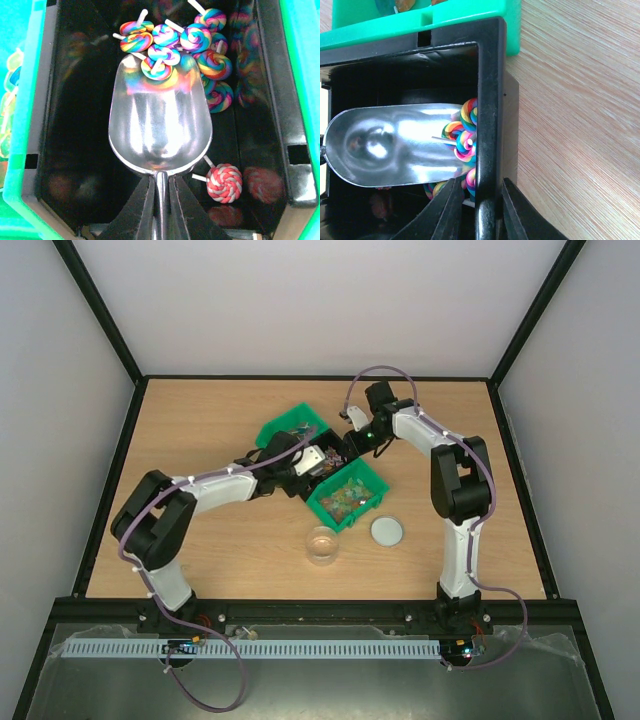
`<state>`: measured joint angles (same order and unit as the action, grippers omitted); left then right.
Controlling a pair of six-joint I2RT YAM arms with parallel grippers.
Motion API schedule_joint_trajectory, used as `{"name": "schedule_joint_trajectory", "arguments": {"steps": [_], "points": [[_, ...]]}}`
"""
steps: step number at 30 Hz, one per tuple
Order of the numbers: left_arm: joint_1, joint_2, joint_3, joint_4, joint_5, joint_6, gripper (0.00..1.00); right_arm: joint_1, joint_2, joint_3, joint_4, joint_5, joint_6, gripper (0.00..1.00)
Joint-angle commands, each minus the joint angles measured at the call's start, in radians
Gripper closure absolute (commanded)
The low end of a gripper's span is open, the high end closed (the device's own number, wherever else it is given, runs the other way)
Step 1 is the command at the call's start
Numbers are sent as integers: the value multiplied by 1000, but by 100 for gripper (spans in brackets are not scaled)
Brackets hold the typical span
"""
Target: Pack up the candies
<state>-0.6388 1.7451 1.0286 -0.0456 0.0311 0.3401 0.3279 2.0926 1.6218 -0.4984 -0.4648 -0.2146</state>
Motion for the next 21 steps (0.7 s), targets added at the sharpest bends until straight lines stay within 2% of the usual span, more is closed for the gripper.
{"name": "schedule_joint_trajectory", "arguments": {"steps": [1, 9, 16, 21], "points": [[27, -40, -30, 135, 86, -14, 98, 14, -39, -2, -20, -27, -18, 78], [53, -106, -167, 339, 95, -20, 98, 4, -25, 27, -28, -17, -11, 78], [39, -27, -163, 351, 150, -27, 98, -3, -21, 29, -35, -35, -11, 78], [62, -66, -228, 428, 175, -42, 98, -8, -29, 28, -43, -28, -16, 74]]}}
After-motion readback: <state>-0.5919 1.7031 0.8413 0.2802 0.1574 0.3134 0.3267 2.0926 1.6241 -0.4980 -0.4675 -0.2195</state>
